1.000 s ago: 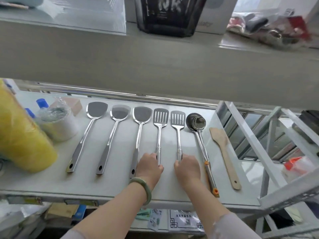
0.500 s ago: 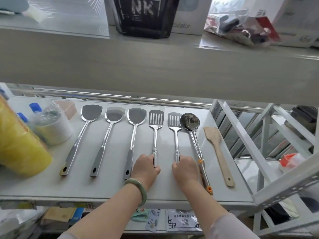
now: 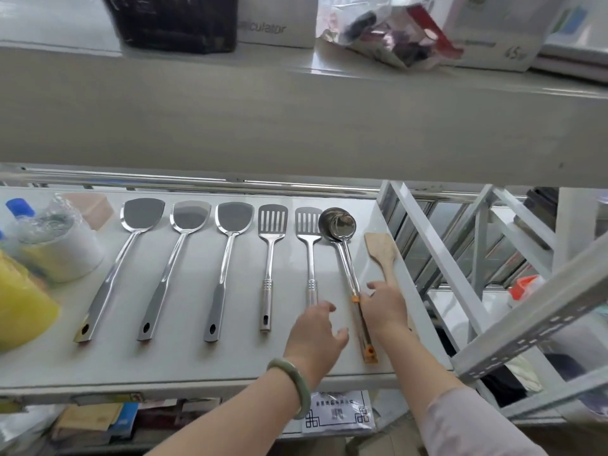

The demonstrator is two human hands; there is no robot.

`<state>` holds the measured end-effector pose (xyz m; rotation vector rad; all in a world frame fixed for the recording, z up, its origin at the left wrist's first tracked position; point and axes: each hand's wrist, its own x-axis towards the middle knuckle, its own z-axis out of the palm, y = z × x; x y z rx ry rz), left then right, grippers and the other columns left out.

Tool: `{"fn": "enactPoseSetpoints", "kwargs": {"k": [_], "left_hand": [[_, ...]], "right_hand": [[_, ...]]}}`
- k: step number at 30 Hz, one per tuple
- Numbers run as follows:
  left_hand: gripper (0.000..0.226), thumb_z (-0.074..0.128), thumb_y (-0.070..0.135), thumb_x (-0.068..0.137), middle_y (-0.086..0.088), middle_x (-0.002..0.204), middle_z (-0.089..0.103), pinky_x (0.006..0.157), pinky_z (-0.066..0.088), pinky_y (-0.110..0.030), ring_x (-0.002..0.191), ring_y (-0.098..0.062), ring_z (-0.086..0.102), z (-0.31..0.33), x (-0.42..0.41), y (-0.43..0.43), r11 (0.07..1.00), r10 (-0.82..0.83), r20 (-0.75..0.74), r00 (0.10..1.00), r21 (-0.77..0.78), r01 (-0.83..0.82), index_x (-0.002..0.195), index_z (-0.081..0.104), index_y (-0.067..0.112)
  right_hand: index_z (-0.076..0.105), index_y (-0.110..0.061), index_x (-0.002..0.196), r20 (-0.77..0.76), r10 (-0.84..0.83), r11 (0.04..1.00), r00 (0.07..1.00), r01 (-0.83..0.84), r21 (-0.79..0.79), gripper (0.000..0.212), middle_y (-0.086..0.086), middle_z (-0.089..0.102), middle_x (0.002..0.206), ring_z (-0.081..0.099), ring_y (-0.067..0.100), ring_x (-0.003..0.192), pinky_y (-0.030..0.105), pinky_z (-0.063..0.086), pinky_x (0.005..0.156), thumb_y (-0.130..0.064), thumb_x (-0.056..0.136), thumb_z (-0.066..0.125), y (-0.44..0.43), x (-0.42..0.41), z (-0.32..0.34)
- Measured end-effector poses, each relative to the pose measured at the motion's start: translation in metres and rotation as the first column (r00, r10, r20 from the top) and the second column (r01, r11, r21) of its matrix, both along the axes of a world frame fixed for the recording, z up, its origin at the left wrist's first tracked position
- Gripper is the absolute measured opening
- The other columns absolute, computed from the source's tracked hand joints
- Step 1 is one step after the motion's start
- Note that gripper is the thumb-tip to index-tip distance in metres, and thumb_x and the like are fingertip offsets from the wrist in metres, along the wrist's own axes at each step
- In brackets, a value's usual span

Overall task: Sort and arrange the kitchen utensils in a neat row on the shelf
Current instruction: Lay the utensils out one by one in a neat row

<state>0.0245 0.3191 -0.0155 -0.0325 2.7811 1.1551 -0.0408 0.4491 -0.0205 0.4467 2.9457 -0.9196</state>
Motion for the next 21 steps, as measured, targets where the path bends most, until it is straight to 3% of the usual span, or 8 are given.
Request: {"fn": "enactPoseSetpoints", "kwargs": {"k": [5, 7, 8, 10, 13, 16, 21], "left_hand": [[0.060, 0.064, 0.041, 0.080, -0.006, 0.117, 0.059, 0.096, 0.046, -0.031, 0.110, -0.022, 0.056, -0.003, 0.003, 0.032, 0.999, -0.001, 0.086, 0.996, -0.043, 0.005, 0.131, 0.043, 0.018], [0.063, 0.066, 0.044, 0.077, -0.006, 0.118, 0.060, 0.096, 0.046, -0.033, 0.112, -0.023, 0.056, -0.004, 0.001, 0.040, 0.998, 0.018, 0.114, 0.993, -0.059, -0.011, 0.130, 0.044, 0.017], [0.064, 0.066, 0.044, 0.076, -0.007, 0.119, 0.060, 0.096, 0.045, -0.033, 0.113, -0.024, 0.056, -0.004, 0.000, 0.042, 0.998, 0.028, 0.126, 0.992, -0.066, -0.020, 0.129, 0.044, 0.016], [0.062, 0.066, 0.041, 0.077, -0.007, 0.120, 0.060, 0.096, 0.045, -0.033, 0.113, -0.024, 0.056, -0.005, -0.002, 0.046, 0.996, 0.047, 0.140, 0.989, -0.082, -0.036, 0.129, 0.045, 0.016], [0.056, 0.064, 0.035, 0.078, -0.008, 0.120, 0.060, 0.095, 0.045, -0.032, 0.112, -0.025, 0.056, -0.006, -0.004, 0.046, 0.994, 0.073, 0.134, 0.988, -0.090, -0.062, 0.128, 0.047, 0.016], [0.056, 0.064, 0.032, 0.077, -0.008, 0.118, 0.061, 0.093, 0.047, -0.031, 0.109, -0.026, 0.058, -0.006, -0.007, 0.046, 0.992, 0.105, 0.112, 0.988, -0.084, -0.096, 0.129, 0.047, 0.016], [0.055, 0.062, 0.032, 0.078, -0.008, 0.118, 0.060, 0.090, 0.047, -0.031, 0.107, -0.026, 0.059, -0.007, -0.016, 0.044, 0.988, 0.125, 0.085, 0.989, -0.108, -0.115, 0.128, 0.048, 0.015]], "right_hand": [[0.061, -0.003, 0.118, 0.067, 0.019, 0.999, 0.998, -0.016, -0.043, 0.040, 0.017, 0.061, 0.120, 0.055, 0.032, 0.114, 0.031, 0.043, 0.093, -0.026, 0.086, 0.061, 0.003, -0.013, 0.000], [0.066, -0.006, 0.088, 0.082, 0.036, 0.999, 0.996, -0.034, -0.027, 0.017, 0.017, 0.065, 0.095, 0.058, 0.032, 0.098, 0.030, 0.043, 0.079, -0.022, 0.083, 0.061, 0.001, -0.019, 0.001], [0.057, -0.011, 0.067, 0.094, 0.035, 0.999, 0.995, -0.033, -0.028, 0.017, 0.014, 0.060, 0.079, 0.055, 0.030, 0.085, 0.029, 0.039, 0.070, -0.019, 0.082, 0.059, -0.001, -0.021, 0.003], [0.036, -0.015, 0.054, 0.110, 0.042, 0.999, 0.993, -0.041, -0.010, 0.033, 0.011, 0.054, 0.072, 0.046, 0.026, 0.074, 0.026, 0.032, 0.065, -0.015, 0.080, 0.057, 0.000, -0.025, 0.001], [0.055, -0.009, 0.072, 0.122, 0.066, 0.998, 0.990, -0.067, 0.006, 0.010, 0.017, 0.068, 0.094, 0.054, 0.031, 0.080, 0.026, 0.036, 0.066, -0.014, 0.080, 0.056, 0.002, -0.025, 0.006], [0.060, -0.005, 0.112, 0.109, 0.088, 0.996, 0.990, -0.089, 0.001, 0.032, 0.016, 0.068, 0.110, 0.060, 0.032, 0.104, 0.029, 0.045, 0.080, -0.014, 0.083, 0.056, 0.011, -0.023, 0.002], [0.062, -0.002, 0.095, 0.093, 0.103, 0.993, 0.990, -0.107, 0.043, 0.022, 0.019, 0.066, 0.098, 0.053, 0.028, 0.078, 0.025, 0.034, 0.063, -0.017, 0.080, 0.058, 0.021, -0.010, -0.008]]}}
